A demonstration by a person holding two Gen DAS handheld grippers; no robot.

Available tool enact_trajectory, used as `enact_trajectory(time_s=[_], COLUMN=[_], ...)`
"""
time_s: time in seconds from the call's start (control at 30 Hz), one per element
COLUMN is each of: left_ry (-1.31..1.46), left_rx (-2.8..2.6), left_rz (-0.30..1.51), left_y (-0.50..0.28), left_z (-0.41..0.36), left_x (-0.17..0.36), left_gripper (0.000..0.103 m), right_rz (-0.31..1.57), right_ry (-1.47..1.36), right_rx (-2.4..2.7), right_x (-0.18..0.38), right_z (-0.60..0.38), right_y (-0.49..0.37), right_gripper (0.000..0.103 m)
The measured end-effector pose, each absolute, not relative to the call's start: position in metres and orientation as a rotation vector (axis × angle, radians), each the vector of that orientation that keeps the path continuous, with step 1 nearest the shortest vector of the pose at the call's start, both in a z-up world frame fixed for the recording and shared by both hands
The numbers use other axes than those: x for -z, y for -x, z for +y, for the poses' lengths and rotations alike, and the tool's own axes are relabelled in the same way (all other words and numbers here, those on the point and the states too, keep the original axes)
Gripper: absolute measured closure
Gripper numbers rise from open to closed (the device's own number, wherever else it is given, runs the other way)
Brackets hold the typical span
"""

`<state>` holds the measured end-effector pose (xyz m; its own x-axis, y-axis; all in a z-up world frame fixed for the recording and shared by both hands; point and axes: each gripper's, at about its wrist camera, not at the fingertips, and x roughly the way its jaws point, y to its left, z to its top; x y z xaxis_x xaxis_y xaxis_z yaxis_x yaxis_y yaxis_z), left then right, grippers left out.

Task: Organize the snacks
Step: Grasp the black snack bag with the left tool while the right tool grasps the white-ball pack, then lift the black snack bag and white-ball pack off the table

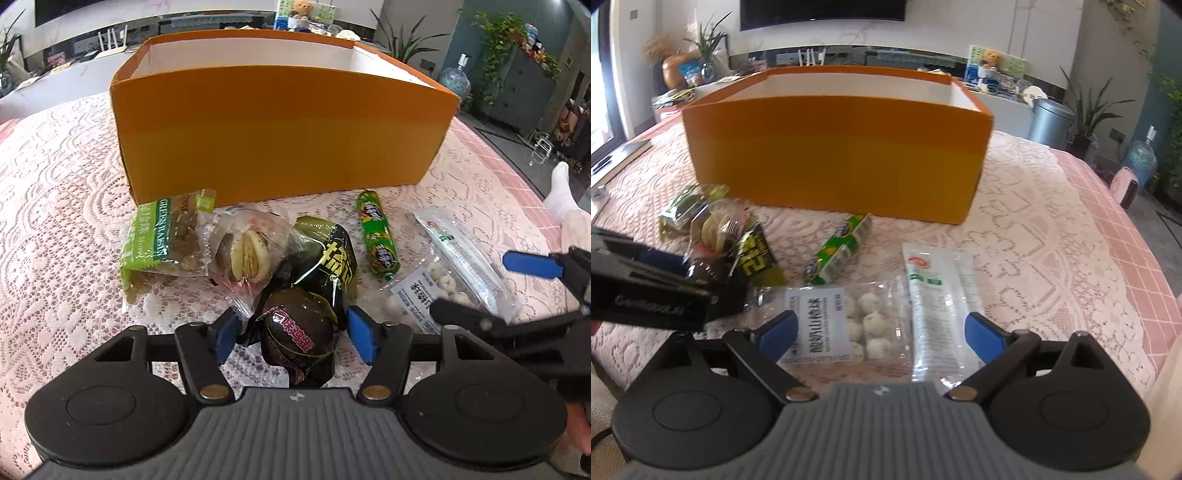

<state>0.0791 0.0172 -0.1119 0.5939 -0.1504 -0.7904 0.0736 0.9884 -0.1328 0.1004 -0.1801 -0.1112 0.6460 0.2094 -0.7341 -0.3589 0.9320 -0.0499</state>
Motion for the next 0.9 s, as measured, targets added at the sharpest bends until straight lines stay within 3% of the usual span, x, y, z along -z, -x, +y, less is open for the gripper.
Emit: enact_trajectory(time_s=[0.37,0.53,0.8,0.9], left_ry=[0.030,0.032,0.041,0.043], left_rx=[0.107,0.108,0.107,0.108], left_rz=[0.912,0.912,0.912,0.909], left_y=[-0.070,-0.067,-0.065,-0.064], left_z=[0.016,0.018,0.018,0.019], left_x=[0.104,0.100,0.097,0.096], left_gripper=[0.040,0.040,0.040,0.040], right_rz=[0.790,0.926,1.097,1.074], right_ry=[0.235,0.139,0.007,0.014], right_rx=[-0.425,-0.442,-0.448,-0.409], right_x=[0.110,0.106,0.109,0.111], right_z=[-0.171,-0.170,-0.172,-0.174], right_y=[-0.086,-0.084,-0.087,-0.091], right_gripper=[0.025,0.034,0.033,0.026])
